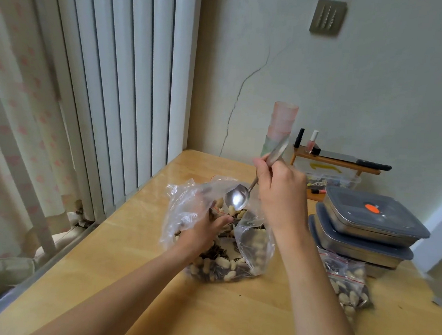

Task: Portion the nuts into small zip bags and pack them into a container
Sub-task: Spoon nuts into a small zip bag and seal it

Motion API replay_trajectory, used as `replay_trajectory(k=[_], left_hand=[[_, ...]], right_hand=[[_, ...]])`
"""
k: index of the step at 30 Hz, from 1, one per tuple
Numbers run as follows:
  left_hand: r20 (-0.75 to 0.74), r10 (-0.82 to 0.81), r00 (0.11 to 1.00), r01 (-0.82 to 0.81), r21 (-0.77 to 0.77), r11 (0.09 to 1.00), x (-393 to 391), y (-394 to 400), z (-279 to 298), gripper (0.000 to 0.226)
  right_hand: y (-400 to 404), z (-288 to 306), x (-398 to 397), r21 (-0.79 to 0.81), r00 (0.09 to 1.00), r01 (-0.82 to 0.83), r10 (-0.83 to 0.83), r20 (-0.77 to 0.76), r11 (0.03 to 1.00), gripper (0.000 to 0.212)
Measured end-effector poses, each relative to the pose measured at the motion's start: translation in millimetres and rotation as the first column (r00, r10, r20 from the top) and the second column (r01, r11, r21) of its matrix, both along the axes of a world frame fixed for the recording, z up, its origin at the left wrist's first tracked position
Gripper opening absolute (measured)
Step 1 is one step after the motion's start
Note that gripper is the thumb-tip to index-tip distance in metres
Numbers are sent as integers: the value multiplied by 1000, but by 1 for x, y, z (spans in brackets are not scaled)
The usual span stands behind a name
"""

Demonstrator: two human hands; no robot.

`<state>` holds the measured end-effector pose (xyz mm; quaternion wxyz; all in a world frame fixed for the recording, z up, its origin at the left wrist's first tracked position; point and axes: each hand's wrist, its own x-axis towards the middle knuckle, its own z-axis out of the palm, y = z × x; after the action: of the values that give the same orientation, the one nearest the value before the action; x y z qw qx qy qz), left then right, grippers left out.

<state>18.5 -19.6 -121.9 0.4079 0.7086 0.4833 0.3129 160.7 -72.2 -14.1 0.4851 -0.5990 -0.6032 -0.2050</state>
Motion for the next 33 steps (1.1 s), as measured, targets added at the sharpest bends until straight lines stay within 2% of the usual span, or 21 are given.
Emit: replay_trajectory(k=[4,7,10,12,15,17,21,24,26,29,33], left_hand=[[16,-1,1000,1,-26,1000,-5,-1,1,28],[-29,-47,998,48,25,999,-7,0,-2,36],[69,-27,997,27,2,1000,-6,1,-1,46],[152,-50,987,39,73,997,-2,2,0,45],[186,-58,981,26,173,985,0,8,-3,39],[226,-68,972,34,152,988,1,8,-2,28],[187,-62,980,41,116,992,2,9,-3,23],[86,-86,993,69,179,981,1,11,-6,53],[10,-102,995,97,222,970,-2,9,-7,68],[5,-107,994,103,210,972,-4,10,-9,73],[-45,-86,995,93,193,977,-4,13,-11,70]], right_hand=[[11,-18,15,-163,977,80,-110,-184,983,39],[21,-37,28,-315,938,67,-167,-304,947,41],[23,-49,34,-442,861,-85,-158,-484,893,38],[24,-54,35,-485,792,-180,-167,-587,856,39],[26,-61,40,-507,692,-293,-186,-698,811,36],[26,-63,41,-545,670,-330,-216,-711,771,33],[23,-61,39,-671,721,-272,-315,-617,690,38],[21,-60,36,-713,730,-319,-318,-605,625,44],[21,-59,33,-694,715,-406,-267,-646,594,40],[24,-65,26,-641,707,-483,-165,-687,597,23],[31,-82,18,-652,756,-438,-139,-640,619,13]])
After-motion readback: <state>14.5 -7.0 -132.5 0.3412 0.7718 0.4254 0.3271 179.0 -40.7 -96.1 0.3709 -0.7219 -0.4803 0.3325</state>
